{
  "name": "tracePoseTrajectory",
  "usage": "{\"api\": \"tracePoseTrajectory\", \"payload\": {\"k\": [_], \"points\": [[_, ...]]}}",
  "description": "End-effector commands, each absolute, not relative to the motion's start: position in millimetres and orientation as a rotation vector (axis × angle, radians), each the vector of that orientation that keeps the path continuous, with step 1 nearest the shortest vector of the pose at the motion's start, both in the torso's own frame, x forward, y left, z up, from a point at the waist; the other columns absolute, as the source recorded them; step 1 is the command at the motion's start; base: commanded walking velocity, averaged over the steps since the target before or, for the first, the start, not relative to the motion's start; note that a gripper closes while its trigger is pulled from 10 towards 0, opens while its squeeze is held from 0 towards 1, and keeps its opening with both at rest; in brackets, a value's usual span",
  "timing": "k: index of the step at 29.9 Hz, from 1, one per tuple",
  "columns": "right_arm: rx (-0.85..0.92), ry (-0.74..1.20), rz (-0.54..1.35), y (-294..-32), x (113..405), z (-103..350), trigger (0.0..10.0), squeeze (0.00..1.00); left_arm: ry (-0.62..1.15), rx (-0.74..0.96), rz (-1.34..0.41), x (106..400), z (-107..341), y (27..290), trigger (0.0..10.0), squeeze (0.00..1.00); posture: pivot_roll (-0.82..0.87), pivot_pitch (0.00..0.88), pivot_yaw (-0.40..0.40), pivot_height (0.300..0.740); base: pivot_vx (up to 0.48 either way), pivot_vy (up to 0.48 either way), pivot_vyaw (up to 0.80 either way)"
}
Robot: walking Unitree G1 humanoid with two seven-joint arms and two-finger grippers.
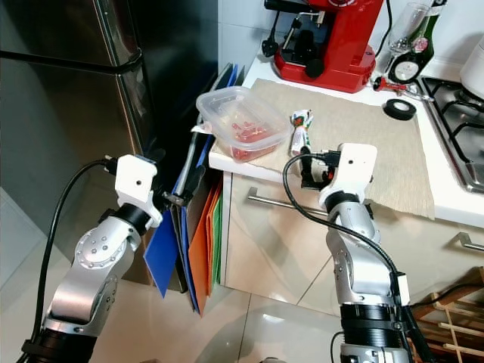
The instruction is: Restocking fridge
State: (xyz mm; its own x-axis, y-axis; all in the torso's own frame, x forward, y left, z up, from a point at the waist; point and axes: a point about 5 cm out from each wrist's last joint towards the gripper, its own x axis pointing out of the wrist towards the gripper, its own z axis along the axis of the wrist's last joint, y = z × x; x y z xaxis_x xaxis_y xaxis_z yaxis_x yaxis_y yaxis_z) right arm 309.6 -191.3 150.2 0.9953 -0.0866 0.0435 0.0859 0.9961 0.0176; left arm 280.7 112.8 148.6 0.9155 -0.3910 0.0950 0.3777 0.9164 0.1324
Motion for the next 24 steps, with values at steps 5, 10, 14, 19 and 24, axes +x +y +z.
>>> {"api": "tracePoseTrajectory", "payload": {"k": [5, 10, 14, 19, 24], "points": [[0.079, -0.079, -0.029, -177.5, 316.4, 162.8, 10.0, 1.0, -0.13, 0.121, -0.387, 282.9, 152.6, 110.7, 10.0, 0.0, -0.03, 0.0, -0.016, 0.74, 0.0, 0.0, 0.0], [0.094, -0.08, 0.007, -170.6, 316.6, 162.1, 10.0, 1.0, -0.119, 0.123, -0.378, 283.6, 150.6, 111.0, 10.0, 0.0, -0.02, 0.0, -0.014, 0.74, 0.0, 0.0, 0.0], [0.088, -0.065, 0.065, -158.3, 318.1, 159.3, 10.0, 1.0, -0.113, 0.125, -0.377, 283.9, 149.4, 110.5, 10.0, 0.0, -0.02, 0.0, -0.013, 0.74, 0.0, 0.0, 0.0], [0.103, -0.051, 0.066, -156.3, 321.2, 156.9, 10.0, 0.0, -0.113, 0.126, -0.377, 284.3, 149.4, 110.5, 10.0, 0.0, -0.02, 0.0, -0.013, 0.74, 0.0, 0.0, 0.0], [0.281, 0.001, 0.085, -153.0, 326.0, 158.5, 10.0, 0.0, -0.114, 0.129, -0.373, 284.2, 149.7, 111.7, 10.0, 0.0, -0.01, 0.0, -0.02, 0.74, 0.0, 0.0, 0.0]]}}
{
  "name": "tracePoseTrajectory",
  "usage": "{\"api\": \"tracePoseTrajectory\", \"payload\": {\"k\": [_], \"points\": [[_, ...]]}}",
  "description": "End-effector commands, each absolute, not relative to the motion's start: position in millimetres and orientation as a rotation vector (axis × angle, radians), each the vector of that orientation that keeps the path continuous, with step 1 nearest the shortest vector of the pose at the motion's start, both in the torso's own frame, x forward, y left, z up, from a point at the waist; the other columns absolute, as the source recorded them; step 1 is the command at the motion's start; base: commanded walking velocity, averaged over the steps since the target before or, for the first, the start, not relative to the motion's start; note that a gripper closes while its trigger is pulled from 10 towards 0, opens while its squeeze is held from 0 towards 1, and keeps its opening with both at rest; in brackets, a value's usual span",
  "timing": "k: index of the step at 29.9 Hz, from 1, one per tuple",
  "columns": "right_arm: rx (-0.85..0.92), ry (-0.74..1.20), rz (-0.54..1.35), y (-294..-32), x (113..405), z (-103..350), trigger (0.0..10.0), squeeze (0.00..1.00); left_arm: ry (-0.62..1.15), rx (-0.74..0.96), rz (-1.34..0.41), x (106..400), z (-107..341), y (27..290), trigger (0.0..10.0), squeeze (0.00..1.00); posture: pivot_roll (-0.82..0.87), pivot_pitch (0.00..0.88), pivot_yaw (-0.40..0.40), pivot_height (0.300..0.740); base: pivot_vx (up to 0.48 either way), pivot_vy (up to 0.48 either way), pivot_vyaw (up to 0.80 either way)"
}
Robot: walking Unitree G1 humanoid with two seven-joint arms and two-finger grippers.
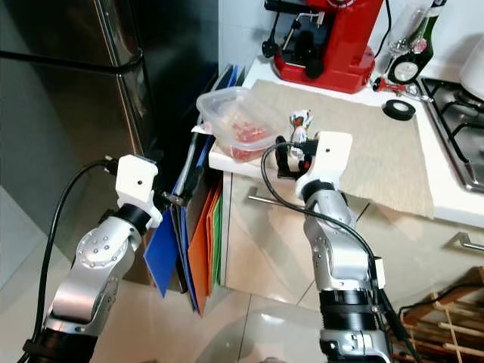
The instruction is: Restocking fridge
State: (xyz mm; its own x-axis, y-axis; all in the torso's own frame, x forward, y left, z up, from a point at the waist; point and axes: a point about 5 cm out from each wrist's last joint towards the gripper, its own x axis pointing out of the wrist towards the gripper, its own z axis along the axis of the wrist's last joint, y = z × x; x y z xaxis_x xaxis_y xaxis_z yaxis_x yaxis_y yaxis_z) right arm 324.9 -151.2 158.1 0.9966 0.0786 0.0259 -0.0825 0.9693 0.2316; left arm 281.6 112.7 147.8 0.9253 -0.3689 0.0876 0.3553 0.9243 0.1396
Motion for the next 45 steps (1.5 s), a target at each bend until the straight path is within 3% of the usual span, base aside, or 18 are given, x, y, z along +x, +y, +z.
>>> {"api": "tracePoseTrajectory", "payload": {"k": [1, 5, 16, 22, 38, 39, 40, 45], "points": [[0.281, 0.001, 0.085, -153.0, 326.0, 158.5, 10.0, 0.0, -0.114, 0.129, -0.373, 284.2, 149.7, 111.7, 10.0, 0.0, -0.01, 0.0, -0.02, 0.74, 0.0, 0.0, 0.0], [0.374, 0.019, 0.135, -148.3, 326.0, 163.0, 10.0, 0.0, -0.115, 0.129, -0.372, 283.5, 149.9, 112.1, 10.0, 0.0, -0.01, 0.0, -0.021, 0.74, 0.0, 0.0, 0.0], [0.408, 0.026, 0.215, -127.8, 333.2, 171.8, 10.0, 0.0, -0.117, 0.128, -0.375, 284.4, 151.3, 111.0, 10.0, 0.0, -0.01, 0.0, -0.017, 0.74, 0.0, 0.0, 0.0], [0.456, 0.041, 0.267, -105.2, 340.2, 177.2, 10.0, 0.0, -0.117, 0.125, -0.372, 284.1, 151.5, 110.1, 10.0, 0.0, 0.0, 0.0, -0.02, 0.74, 0.0, 0.0, 0.0], [0.475, 0.127, 0.18, -106.3, 350.5, 158.9, 10.0, 0.0, -0.119, 0.126, -0.368, 284.1, 152.4, 111.3, 10.0, 0.0, 0.0, 0.0, -0.017, 0.74, 0.0, 0.0, 0.0], [0.482, 0.136, 0.171, -107.0, 351.1, 157.9, 7.9, 0.0, -0.119, 0.126, -0.368, 284.1, 152.5, 111.4, 10.0, 0.0, 0.0, 0.0, -0.017, 0.74, 0.0, 0.0, 0.0], [0.502, 0.153, 0.154, -108.8, 352.1, 155.7, 0.3, 0.0, -0.119, 0.126, -0.369, 284.0, 152.6, 111.4, 10.0, 0.0, 0.0, 0.0, -0.017, 0.74, 0.0, 0.0, 0.0], [0.554, 0.191, 0.119, -113.8, 355.2, 152.0, 0.0, 0.0, -0.117, 0.125, -0.371, 283.8, 152.6, 111.1, 10.0, 0.0, 0.0, 0.0, -0.017, 0.74, 0.0, 0.0, 0.0]]}}
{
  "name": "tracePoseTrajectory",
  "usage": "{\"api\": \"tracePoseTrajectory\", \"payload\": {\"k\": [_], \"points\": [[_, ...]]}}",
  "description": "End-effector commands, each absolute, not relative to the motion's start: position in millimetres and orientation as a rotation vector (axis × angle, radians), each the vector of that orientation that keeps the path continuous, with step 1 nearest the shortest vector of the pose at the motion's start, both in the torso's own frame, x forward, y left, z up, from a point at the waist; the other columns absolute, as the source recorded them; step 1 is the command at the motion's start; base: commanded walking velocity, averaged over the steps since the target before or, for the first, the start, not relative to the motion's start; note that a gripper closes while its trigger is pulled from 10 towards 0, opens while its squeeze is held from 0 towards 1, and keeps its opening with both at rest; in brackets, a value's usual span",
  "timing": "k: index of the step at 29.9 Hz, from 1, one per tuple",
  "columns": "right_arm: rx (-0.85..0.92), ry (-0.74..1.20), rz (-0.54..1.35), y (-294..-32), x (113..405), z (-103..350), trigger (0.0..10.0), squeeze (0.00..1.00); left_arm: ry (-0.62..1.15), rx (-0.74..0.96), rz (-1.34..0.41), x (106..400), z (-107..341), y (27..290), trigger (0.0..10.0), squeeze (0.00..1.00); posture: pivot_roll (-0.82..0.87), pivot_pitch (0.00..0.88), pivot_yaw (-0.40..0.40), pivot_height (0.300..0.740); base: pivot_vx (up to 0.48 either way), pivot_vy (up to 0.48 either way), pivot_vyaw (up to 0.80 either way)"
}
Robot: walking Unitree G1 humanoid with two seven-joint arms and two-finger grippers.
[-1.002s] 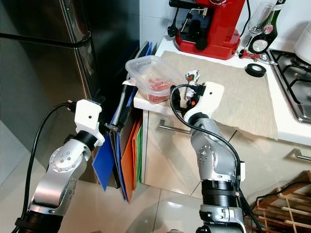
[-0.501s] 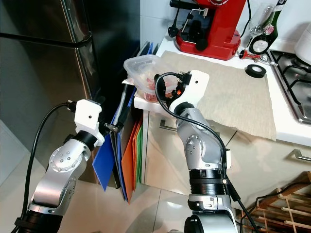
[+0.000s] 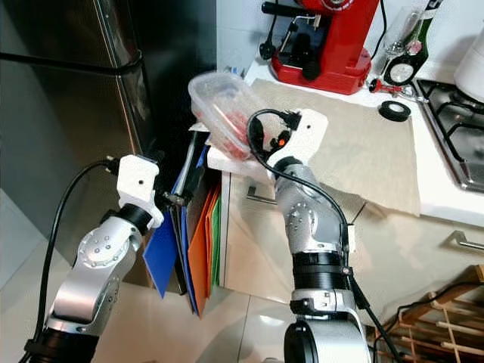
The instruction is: Restocking fridge
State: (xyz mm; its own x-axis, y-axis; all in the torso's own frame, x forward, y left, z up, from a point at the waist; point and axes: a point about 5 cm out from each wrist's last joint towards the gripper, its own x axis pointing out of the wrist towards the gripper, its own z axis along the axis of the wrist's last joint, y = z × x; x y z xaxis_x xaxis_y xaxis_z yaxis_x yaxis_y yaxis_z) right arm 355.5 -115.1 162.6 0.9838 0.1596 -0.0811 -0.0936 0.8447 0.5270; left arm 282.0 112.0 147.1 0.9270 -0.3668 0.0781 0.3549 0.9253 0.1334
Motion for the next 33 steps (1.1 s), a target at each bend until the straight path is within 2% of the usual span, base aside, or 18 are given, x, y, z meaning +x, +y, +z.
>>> {"api": "tracePoseTrajectory", "payload": {"k": [1, 13, 20, 22, 26, 33], "points": [[0.546, 0.185, 0.118, -114.3, 355.6, 153.3, 0.0, 0.0, -0.117, 0.125, -0.371, 283.8, 152.7, 111.0, 10.0, 0.0, 0.0, 0.0, -0.018, 0.74, 0.0, 0.0, 0.0], [0.508, 0.087, 0.11, -120.6, 357.4, 173.6, 0.0, 0.0, -0.117, 0.123, -0.37, 284.0, 153.2, 110.8, 10.0, 0.0, 0.0, 0.0, -0.017, 0.74, 0.0, 0.0, 0.0], [0.434, -0.089, 0.077, -139.7, 360.4, 211.0, 0.0, 0.0, -0.119, 0.117, -0.37, 283.9, 153.5, 109.9, 10.0, 0.0, 0.0, 0.0, -0.02, 0.74, 0.0, 0.0, 0.0], [0.418, -0.12, 0.061, -146.4, 361.2, 217.4, 0.0, 0.05, -0.12, 0.115, -0.37, 283.9, 153.5, 109.7, 10.0, 0.0, 0.0, 0.0, -0.02, 0.74, 0.0, 0.0, 0.0], [0.409, -0.135, 0.05, -152.1, 362.1, 221.3, 0.0, 0.07, -0.121, 0.115, -0.37, 283.9, 153.7, 109.6, 10.0, 0.0, 0.0, 0.0, -0.02, 0.74, 0.0, 0.0, 0.0], [0.36, -0.087, 0.041, -157.3, 361.4, 211.2, 0.0, 0.0, -0.123, 0.113, -0.372, 283.6, 153.4, 109.3, 10.0, 0.0, 0.0, 0.0, -0.023, 0.74, 0.0, 0.0, 0.0]]}}
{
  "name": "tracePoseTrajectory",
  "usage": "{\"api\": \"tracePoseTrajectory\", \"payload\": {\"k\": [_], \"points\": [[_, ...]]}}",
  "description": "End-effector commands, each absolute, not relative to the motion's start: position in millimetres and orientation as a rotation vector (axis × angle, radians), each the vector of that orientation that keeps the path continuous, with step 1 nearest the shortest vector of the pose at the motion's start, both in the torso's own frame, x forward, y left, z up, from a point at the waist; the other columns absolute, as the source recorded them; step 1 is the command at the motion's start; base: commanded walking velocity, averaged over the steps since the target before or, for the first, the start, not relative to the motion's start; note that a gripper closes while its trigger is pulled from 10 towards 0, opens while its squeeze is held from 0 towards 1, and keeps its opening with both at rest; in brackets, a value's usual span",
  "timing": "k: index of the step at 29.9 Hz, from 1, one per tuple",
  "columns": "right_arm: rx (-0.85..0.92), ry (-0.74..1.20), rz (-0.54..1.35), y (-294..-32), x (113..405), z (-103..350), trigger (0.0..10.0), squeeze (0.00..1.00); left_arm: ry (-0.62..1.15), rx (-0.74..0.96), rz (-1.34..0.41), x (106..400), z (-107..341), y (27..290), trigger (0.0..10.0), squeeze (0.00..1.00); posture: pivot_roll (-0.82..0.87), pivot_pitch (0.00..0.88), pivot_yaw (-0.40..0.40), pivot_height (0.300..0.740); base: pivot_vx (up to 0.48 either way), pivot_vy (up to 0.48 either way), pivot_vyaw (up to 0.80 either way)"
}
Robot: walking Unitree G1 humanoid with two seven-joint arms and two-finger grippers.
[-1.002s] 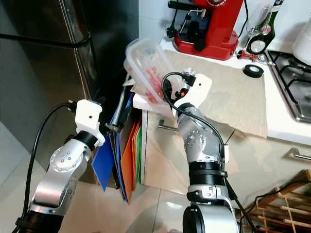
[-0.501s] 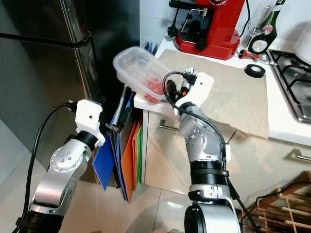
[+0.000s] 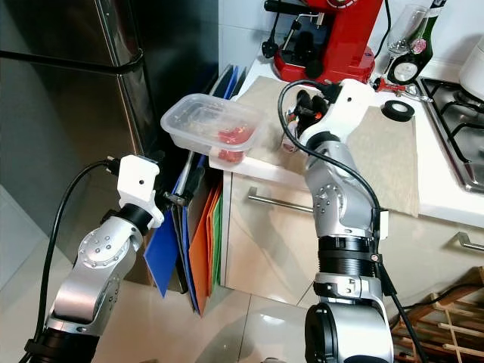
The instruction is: Restocking fridge
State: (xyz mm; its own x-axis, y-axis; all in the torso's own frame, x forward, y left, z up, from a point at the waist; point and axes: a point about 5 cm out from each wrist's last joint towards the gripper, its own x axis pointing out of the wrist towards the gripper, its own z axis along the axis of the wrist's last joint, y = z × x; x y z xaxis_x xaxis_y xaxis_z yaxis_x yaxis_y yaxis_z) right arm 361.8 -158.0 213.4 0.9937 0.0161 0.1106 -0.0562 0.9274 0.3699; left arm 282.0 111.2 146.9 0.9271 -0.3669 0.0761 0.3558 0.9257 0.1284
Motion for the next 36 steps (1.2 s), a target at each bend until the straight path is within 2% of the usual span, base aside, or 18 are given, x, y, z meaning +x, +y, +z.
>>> {"api": "tracePoseTrajectory", "payload": {"k": [1, 2, 3, 4, 5, 6, 17, 34, 35, 36], "points": [[0.363, -0.072, 0.053, -154.7, 360.1, 208.5, 4.0, 0.0, -0.123, 0.114, -0.372, 283.6, 153.4, 109.5, 10.0, 0.0, 0.0, 0.0, -0.023, 0.74, 0.0, 0.0, 0.0], [0.367, -0.063, 0.06, -152.9, 359.2, 207.0, 4.0, 0.0, -0.123, 0.114, -0.372, 283.6, 153.3, 109.6, 10.0, 0.0, 0.0, 0.0, -0.023, 0.74, 0.0, 0.0, 0.0], [0.378, -0.042, 0.089, -148.5, 357.5, 204.5, 10.0, 0.0, -0.123, 0.114, -0.373, 283.6, 153.2, 109.8, 10.0, 0.0, 0.0, 0.0, -0.023, 0.74, 0.0, 0.0, 0.0], [0.378, -0.042, 0.089, -148.5, 357.5, 204.5, 10.0, 0.0, -0.123, 0.114, -0.373, 283.6, 153.2, 109.8, 10.0, 0.0, 0.0, 0.0, -0.023, 0.74, 0.0, 0.0, 0.0], [0.4, -0.01, 0.148, -139.5, 352.9, 199.4, 10.0, 0.06, -0.122, 0.115, -0.373, 283.6, 153.1, 110.0, 10.0, 0.0, 0.0, 0.0, -0.023, 0.74, 0.0, 0.0, 0.0], [0.414, -0.003, 0.161, -137.1, 351.1, 197.6, 10.0, 1.0, -0.122, 0.116, -0.374, 283.5, 153.1, 110.1, 10.0, 0.0, 0.0, 0.0, -0.022, 0.74, 0.0, 0.0, 0.0], [0.384, -0.001, 0.236, -128.0, 348.1, 197.8, 10.0, 1.0, -0.118, 0.117, -0.376, 284.8, 152.6, 109.7, 10.0, 0.0, 0.0, 0.0, -0.02, 0.74, 0.0, 0.0, 0.0], [0.445, 0.086, 0.295, -114.5, 350.4, 192.8, 10.0, 1.0, -0.115, 0.113, -0.371, 283.7, 152.7, 109.7, 10.0, 0.0, 0.0, 0.0, -0.02, 0.74, 0.0, 0.0, 0.0], [0.447, 0.095, 0.287, -114.8, 351.0, 191.6, 10.0, 0.9, -0.115, 0.113, -0.371, 283.7, 152.8, 109.8, 10.0, 0.0, 0.0, 0.0, -0.021, 0.74, 0.0, 0.0, 0.0], [0.447, 0.095, 0.287, -114.8, 351.0, 191.6, 10.0, 0.9, -0.115, 0.113, -0.371, 283.7, 152.8, 109.8, 10.0, 0.0, 0.0, 0.0, -0.021, 0.74, 0.0, 0.0, 0.0]]}}
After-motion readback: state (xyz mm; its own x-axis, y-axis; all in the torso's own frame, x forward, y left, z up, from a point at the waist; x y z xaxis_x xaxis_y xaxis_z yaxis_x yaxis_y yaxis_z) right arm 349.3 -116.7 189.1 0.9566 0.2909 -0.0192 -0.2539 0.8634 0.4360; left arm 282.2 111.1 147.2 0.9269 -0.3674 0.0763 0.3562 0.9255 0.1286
